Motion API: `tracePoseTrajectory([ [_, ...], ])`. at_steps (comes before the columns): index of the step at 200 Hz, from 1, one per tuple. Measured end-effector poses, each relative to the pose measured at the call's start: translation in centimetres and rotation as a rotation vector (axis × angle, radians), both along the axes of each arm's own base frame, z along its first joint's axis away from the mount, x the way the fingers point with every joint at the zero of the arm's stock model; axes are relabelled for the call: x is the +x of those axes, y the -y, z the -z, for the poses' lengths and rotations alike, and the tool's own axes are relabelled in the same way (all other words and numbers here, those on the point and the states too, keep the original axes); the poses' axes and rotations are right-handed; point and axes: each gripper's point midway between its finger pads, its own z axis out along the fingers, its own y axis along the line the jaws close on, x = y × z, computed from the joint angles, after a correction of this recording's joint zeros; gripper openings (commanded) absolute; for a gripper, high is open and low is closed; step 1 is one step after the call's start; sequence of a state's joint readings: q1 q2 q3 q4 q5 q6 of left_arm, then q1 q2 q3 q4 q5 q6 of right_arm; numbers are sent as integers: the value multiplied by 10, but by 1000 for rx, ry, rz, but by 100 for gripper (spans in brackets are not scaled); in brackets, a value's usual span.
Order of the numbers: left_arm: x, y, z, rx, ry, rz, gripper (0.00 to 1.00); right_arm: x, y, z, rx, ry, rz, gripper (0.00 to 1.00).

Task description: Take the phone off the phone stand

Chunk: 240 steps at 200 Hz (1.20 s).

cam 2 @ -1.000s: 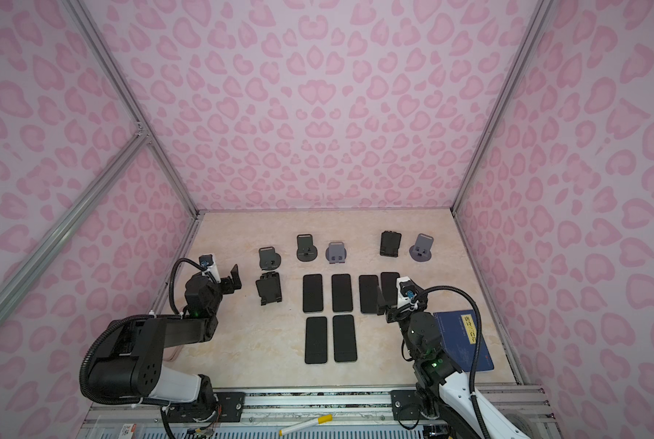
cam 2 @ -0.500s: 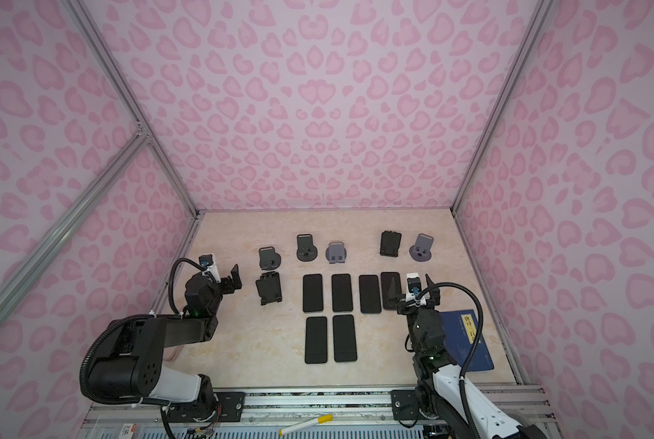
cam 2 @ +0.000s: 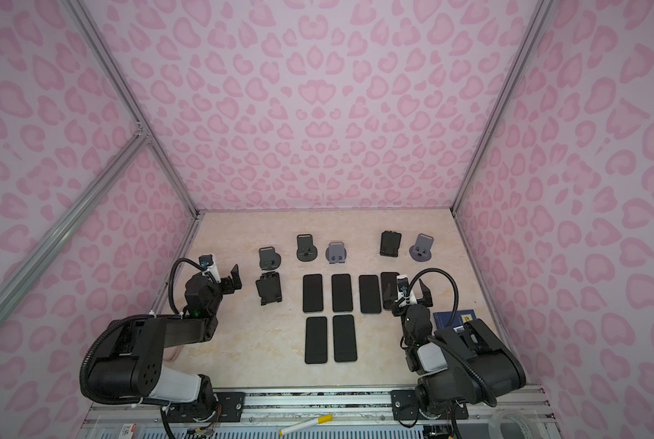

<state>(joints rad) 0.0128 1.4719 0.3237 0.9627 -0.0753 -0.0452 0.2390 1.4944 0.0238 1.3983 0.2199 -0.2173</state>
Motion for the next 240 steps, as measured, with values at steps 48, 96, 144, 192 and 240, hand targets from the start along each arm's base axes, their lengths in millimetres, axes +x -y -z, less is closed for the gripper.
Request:
tracePoseTrajectory([
  [48,0,0,1,0,-3,0,98,24,18,-2,56,33,74,100],
  [96,0,0,1,0,-4,0,98,60,56,-31,156,84,259,100],
  [144,0,0,1,0,-5,0,98,62,68,-6,245,-32,222,100],
  [192,0,0,1,0,-5,0,98,62,64,-1,259,-53,201,100],
  [240,0,0,1,0,-5,0,98,63,63,-1,262,-55,196,100],
])
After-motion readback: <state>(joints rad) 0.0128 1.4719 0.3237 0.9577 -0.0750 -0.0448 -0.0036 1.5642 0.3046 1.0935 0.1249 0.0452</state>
